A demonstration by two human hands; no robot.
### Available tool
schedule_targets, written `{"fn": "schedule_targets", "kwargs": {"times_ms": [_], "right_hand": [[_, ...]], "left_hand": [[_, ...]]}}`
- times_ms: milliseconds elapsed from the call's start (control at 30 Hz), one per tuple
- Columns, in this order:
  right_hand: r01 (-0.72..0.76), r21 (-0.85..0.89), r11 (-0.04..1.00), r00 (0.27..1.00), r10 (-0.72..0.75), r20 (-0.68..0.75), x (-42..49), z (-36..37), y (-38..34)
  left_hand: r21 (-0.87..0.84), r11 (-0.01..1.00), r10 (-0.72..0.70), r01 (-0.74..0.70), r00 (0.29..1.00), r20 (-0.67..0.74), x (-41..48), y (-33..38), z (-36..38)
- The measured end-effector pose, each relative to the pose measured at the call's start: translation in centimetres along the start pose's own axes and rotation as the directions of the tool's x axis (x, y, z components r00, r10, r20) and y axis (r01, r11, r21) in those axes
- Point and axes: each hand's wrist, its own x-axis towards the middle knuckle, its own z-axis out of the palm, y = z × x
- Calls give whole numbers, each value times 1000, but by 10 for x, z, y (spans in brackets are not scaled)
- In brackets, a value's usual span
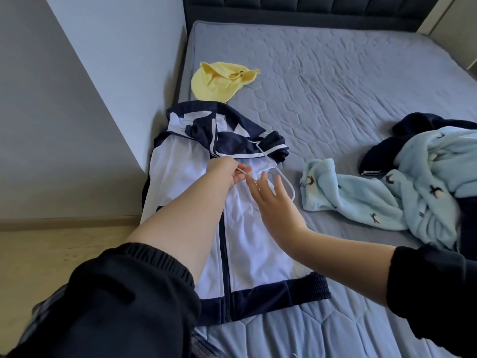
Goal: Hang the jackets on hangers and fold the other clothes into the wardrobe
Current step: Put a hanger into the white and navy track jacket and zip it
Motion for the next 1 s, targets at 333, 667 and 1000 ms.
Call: {"fn": "schedule_targets", "kwargs": {"times_ms": [333,667,1000], "right_hand": [[71,-211,975,997,-78,-26,-4,-8,-14],[159,-369,916,987,-146,64,-7,-22,-7],[364,210,908,905,-398,153,6,-10,-36]], "left_hand": [[12,1000,10,-9,1000,-7,2,-7,-7],[4,1000,21,-21,1000,-16,0,-11,-11],[-56,998,32,-32,999,-9,5,9,-23]]}}
